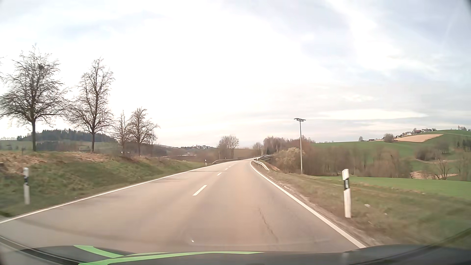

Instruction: Follow the waypoints while adhering to traffic rules and regulations

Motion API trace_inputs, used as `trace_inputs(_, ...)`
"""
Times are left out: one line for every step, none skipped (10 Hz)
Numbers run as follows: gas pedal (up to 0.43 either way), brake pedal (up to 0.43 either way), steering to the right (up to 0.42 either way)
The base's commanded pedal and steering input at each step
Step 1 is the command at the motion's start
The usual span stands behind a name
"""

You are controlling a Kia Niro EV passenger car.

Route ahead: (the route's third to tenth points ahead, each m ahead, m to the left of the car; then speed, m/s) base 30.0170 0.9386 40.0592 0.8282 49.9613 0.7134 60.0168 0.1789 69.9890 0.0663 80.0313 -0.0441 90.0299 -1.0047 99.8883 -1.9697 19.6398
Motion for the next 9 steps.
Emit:
trace_inputs(0.13, 0.0, 0.001)
trace_inputs(0.13, 0.0, 0.001)
trace_inputs(0.138, 0.0, 0.001)
trace_inputs(0.138, 0.0, 0.001)
trace_inputs(0.138, 0.0, 0.002)
trace_inputs(0.138, 0.0, 0.004)
trace_inputs(0.15, 0.0, 0.004)
trace_inputs(0.157, 0.0, 0.004)
trace_inputs(0.157, 0.0, 0.004)
